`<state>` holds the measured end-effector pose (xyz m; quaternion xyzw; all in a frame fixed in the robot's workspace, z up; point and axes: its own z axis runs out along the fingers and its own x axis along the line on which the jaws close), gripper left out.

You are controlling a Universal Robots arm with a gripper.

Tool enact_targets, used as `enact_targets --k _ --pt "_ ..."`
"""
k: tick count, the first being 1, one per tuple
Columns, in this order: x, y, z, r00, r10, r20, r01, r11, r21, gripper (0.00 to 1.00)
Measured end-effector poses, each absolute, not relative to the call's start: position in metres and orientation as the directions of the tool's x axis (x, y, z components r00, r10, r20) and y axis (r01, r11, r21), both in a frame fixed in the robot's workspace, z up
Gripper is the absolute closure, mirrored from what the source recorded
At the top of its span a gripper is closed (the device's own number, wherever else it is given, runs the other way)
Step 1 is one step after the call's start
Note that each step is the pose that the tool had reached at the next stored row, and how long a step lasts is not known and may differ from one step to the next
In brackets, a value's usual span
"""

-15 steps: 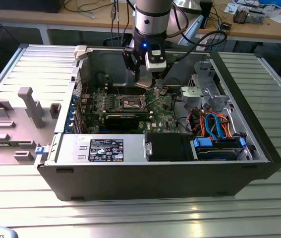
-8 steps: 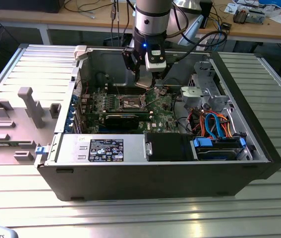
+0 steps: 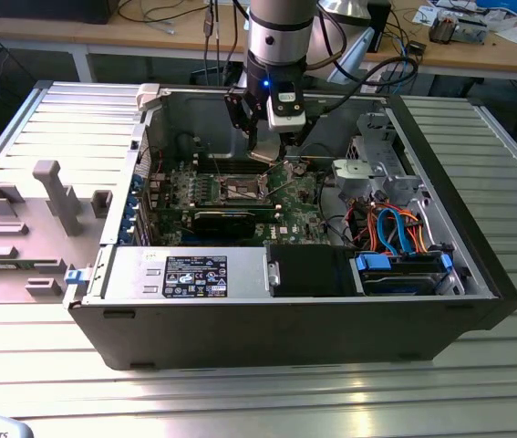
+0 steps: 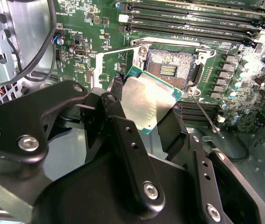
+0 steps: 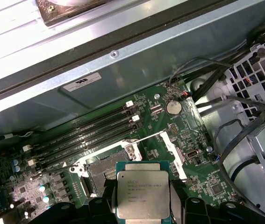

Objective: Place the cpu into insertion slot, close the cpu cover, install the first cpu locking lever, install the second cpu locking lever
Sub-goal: 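Place the cpu into insertion slot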

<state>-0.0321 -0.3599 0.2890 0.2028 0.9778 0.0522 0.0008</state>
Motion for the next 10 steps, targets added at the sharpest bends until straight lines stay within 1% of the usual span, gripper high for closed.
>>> enact_targets --k 10 --pt "-0.0321 -0.3599 0.2887 -0.915 0.402 0.020 0.402 0.910 0.102 0.46"
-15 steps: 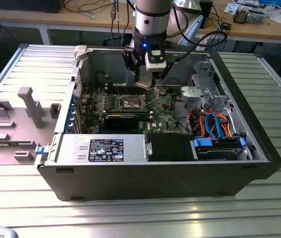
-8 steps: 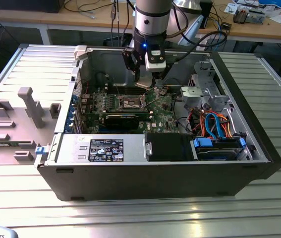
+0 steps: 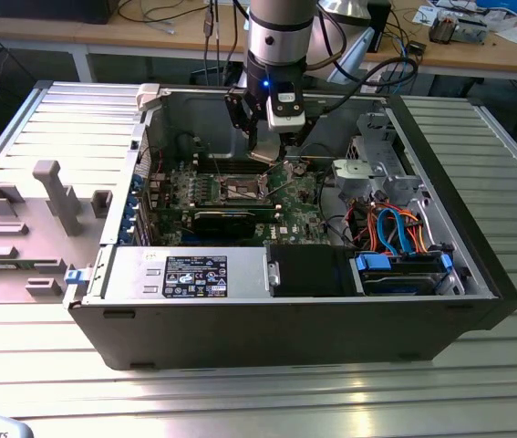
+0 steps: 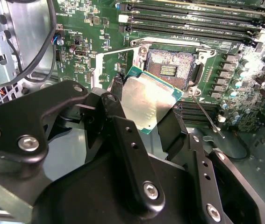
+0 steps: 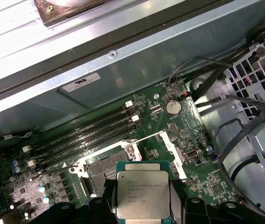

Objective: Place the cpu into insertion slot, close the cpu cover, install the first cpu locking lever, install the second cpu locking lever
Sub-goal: 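Place the cpu into insertion slot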

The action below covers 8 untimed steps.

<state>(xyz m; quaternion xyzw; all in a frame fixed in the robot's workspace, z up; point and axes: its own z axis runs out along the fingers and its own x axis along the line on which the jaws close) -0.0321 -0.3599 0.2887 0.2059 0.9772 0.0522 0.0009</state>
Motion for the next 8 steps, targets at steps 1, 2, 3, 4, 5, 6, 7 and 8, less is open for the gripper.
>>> enact_targets --k 1,2,3,4,5,6,7,8 --pt "-0.0321 -0.3599 0.2887 -0.915 0.403 0.020 0.403 0.910 0.102 0.46" --pt "-0.0321 -0.3599 0.2887 -0.915 0.403 0.020 0.403 0.909 0.102 0.46" --pt "-0.0322 -0.3599 0.2886 -0.914 0.404 0.020 0.404 0.909 0.102 0.46" --pt "-0.0322 -0.3599 0.2886 -0.914 0.405 0.020 0.405 0.909 0.102 0.46" --pt "-0.0321 -0.3599 0.2886 -0.914 0.405 0.020 0.405 0.909 0.102 0.46" --pt "-0.0322 -0.3599 0.2886 -0.914 0.406 0.020 0.406 0.908 0.102 0.46" --pt "-0.0322 -0.3599 0.2885 -0.914 0.406 0.020 0.406 0.908 0.102 0.46" --pt "-0.0322 -0.3599 0.2885 -0.913 0.407 0.020 0.406 0.908 0.102 0.46"
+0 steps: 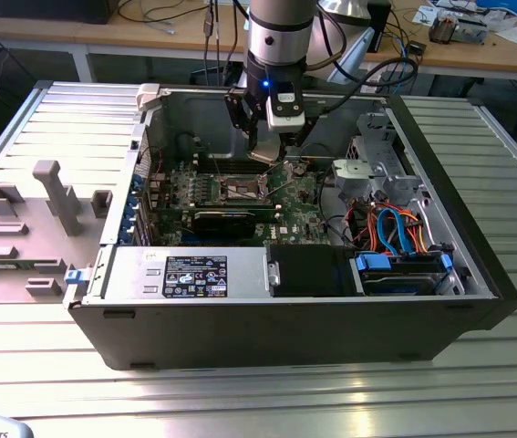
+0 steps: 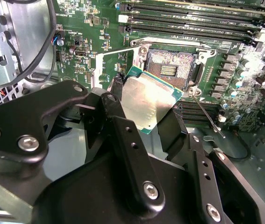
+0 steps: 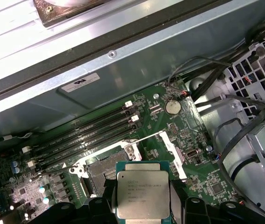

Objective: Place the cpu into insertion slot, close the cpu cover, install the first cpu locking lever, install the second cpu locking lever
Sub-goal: 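Place the cpu into insertion slot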

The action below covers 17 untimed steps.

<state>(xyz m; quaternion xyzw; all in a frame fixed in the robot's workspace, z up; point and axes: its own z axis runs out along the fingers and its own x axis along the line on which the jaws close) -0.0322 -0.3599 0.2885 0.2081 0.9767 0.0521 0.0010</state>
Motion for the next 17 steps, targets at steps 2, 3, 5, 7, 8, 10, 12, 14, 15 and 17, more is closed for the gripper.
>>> enact_targets --k 2,3,5,7,8,10,12,14,15,17 --pt "-0.0322 -0.3599 0.2885 -0.913 0.407 0.020 0.407 0.908 0.102 0.46" --pt "-0.0321 -0.3599 0.2884 -0.913 0.408 0.020 0.408 0.907 0.102 0.46" --pt "-0.0322 -0.3599 0.2884 -0.912 0.409 0.020 0.409 0.907 0.102 0.46" --pt "-0.0322 -0.3599 0.2883 -0.912 0.411 0.020 0.410 0.906 0.102 0.46" --pt "-0.0322 -0.3599 0.2883 -0.911 0.411 0.020 0.411 0.906 0.102 0.46" --pt "-0.0322 -0.3599 0.2882 -0.911 0.412 0.020 0.412 0.906 0.102 0.46" --pt "-0.0321 -0.3599 0.2882 -0.911 0.413 0.020 0.413 0.905 0.102 0.46" --pt "-0.0322 -0.3599 0.2882 -0.910 0.414 0.020 0.414 0.905 0.102 0.46" --pt "-0.0321 -0.3599 0.2881 -0.910 0.414 0.020 0.414 0.904 0.102 0.46" --pt "-0.0322 -0.3599 0.2881 -0.909 0.415 0.020 0.415 0.904 0.102 0.46"
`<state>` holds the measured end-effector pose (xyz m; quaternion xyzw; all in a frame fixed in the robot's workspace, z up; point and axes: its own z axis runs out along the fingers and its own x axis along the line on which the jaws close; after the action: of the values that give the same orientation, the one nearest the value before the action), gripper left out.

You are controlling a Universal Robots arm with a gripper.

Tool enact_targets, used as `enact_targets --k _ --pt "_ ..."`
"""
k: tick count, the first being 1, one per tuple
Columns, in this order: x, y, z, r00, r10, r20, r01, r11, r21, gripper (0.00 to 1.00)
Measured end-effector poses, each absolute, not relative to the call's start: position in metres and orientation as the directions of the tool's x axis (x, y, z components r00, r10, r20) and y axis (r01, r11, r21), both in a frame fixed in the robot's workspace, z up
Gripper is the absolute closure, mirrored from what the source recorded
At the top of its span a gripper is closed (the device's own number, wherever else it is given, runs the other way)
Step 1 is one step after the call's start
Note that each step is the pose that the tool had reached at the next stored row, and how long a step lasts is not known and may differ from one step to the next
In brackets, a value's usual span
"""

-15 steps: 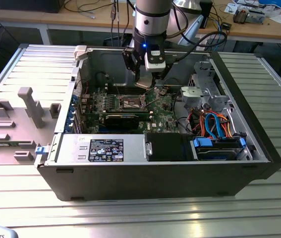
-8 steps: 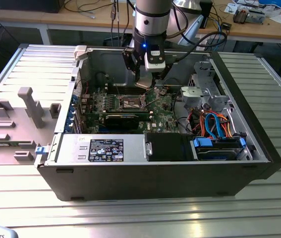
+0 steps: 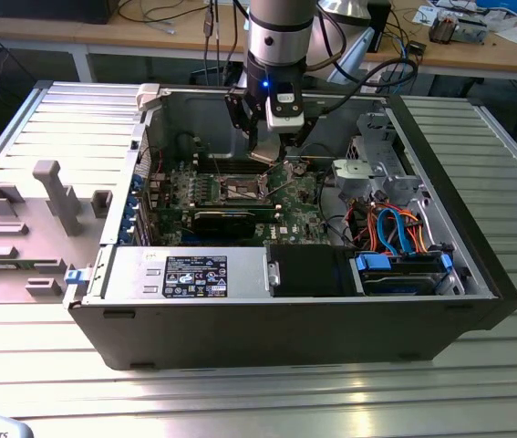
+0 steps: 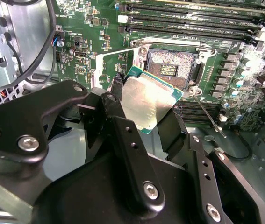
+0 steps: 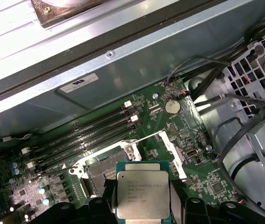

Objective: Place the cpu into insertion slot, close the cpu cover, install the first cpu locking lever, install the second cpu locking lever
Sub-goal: 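Place the cpu into insertion slot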

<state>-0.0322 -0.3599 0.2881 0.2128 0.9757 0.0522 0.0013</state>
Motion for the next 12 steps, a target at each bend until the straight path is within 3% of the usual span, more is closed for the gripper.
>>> enact_targets --k 12 --pt "-0.0321 -0.3599 0.2877 -0.906 0.422 0.020 0.422 0.901 0.102 0.46"
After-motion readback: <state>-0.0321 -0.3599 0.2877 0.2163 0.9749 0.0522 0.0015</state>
